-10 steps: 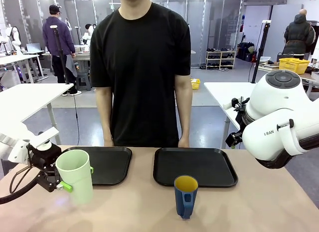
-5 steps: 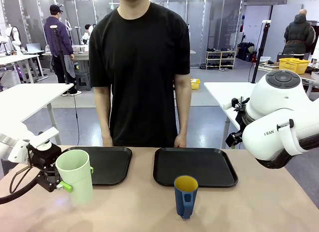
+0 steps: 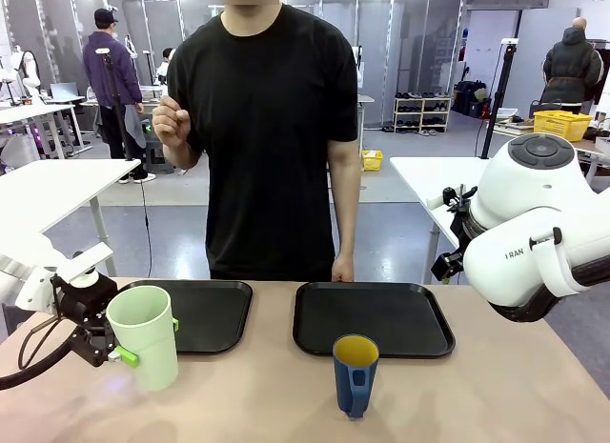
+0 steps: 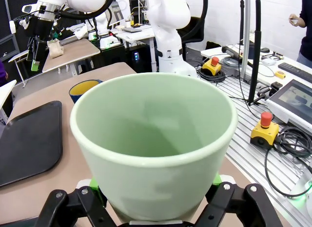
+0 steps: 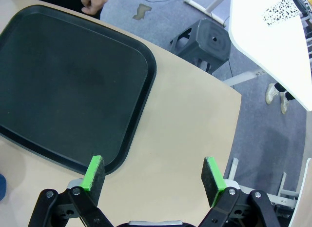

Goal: Sort and store the cups by type.
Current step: Place the picked Reusable plastic cup into the Flat Tray indicated by the person.

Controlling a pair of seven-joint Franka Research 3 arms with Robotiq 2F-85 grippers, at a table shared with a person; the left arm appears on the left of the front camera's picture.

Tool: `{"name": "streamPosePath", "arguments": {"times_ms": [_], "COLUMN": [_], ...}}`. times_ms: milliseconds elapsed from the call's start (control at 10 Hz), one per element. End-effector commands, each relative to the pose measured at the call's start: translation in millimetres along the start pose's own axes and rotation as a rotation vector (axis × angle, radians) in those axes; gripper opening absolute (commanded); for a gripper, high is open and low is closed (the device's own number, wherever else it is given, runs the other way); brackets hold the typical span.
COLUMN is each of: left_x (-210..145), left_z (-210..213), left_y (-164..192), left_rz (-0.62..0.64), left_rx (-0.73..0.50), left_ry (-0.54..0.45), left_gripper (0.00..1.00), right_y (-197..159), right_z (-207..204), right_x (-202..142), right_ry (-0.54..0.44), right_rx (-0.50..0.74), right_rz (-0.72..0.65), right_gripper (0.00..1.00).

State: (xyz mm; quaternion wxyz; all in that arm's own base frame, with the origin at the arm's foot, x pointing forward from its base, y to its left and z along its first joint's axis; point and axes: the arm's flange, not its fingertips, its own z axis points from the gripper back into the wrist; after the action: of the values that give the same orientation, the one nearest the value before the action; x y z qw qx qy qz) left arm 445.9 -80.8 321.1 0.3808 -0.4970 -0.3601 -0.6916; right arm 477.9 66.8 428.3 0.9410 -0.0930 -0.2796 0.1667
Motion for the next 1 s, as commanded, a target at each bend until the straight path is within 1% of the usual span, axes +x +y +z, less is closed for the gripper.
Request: {"name": "streamPosePath", "arguments": {"times_ms": [0,900], "left_x": [1.0,1.0], "left_z": [2.0,2.0], "left_y": [4.6,4.6], "left_rz": [-0.014,-0.014], "left_rx": [0.004,0.004], "left_ry": [-0.016,-0.016], "left_gripper": [0.68,0.68], "right_y": [0.3,0.3], "right_z": [-1.7,-1.7], "right_x": [1.0,1.0], "right_ry": [0.000,0.000], "right_rx": [-0.008,-0.008], "right_rz": [0.013,0.013], "right_gripper": [1.00,1.00]}}
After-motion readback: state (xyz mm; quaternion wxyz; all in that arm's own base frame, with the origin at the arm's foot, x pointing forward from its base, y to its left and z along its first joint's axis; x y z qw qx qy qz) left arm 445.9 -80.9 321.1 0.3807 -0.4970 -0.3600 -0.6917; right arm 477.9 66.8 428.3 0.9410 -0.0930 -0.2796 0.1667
